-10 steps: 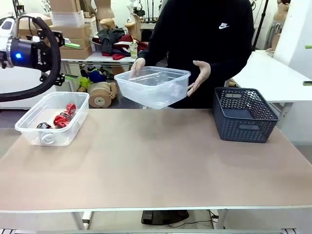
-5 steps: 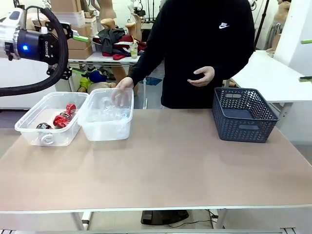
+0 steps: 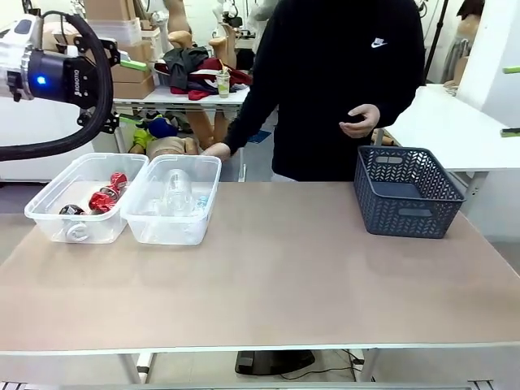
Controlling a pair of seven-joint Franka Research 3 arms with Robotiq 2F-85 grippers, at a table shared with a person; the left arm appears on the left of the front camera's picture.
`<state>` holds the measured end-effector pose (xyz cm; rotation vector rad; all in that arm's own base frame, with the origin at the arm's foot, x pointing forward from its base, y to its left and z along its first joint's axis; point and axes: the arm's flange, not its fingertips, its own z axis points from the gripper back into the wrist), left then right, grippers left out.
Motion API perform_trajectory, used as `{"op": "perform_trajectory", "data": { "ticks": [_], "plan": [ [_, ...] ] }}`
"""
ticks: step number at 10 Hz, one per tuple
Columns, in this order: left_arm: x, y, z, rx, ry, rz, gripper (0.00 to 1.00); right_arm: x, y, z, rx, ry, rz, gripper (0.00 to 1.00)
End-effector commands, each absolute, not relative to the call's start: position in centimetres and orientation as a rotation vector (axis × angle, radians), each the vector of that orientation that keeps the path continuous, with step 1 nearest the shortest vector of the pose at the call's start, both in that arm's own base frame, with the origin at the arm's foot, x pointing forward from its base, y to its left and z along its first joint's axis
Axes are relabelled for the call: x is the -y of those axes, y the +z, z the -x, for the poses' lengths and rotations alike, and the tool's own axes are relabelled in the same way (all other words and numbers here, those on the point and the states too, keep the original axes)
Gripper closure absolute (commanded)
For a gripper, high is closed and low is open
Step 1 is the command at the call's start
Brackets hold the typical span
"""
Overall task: Sort the waste into each basket.
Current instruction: Release the Organizing box you were holding.
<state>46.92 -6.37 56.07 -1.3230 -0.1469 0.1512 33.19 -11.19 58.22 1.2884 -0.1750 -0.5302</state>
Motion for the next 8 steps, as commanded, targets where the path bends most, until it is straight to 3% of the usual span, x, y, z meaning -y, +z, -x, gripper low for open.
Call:
{"op": "perform_trajectory", "data": {
  "ticks": [1,8],
  "plan": [
    [6.11,56.22,-46.72,0.137,0.138,1.321,0.0,11.25,58.4,-33.18,0.174,-0.521,-1.304,0.0],
    [6.11,56.22,-46.72,0.137,0.138,1.321,0.0,11.25,58.4,-33.18,0.174,-0.521,-1.304,0.0]
  ]
}}
